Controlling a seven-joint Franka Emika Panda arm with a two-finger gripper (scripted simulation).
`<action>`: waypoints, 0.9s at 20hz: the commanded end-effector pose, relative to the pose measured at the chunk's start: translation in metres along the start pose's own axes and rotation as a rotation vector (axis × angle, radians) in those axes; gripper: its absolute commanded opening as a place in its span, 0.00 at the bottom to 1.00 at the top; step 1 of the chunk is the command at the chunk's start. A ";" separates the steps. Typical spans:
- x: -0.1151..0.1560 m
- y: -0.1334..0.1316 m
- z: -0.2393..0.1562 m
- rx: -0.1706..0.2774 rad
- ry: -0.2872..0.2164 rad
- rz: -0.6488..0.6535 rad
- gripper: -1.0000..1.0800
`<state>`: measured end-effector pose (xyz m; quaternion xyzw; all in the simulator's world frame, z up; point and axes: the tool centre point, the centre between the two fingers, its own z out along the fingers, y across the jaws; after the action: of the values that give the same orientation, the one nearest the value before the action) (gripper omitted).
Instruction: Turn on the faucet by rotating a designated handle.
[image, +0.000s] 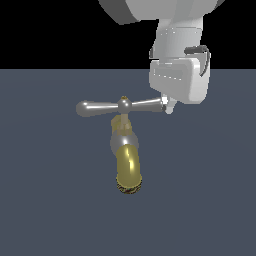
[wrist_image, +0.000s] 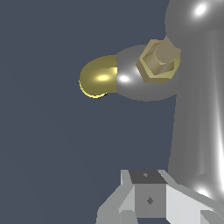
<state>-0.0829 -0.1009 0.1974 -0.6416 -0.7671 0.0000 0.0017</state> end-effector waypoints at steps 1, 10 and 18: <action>0.000 0.008 0.000 -0.002 -0.003 -0.003 0.00; -0.002 0.032 0.000 -0.002 -0.003 -0.003 0.00; -0.004 0.053 0.000 -0.002 -0.003 -0.003 0.00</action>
<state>-0.0370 -0.0976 0.1973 -0.6420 -0.7667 0.0003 0.0031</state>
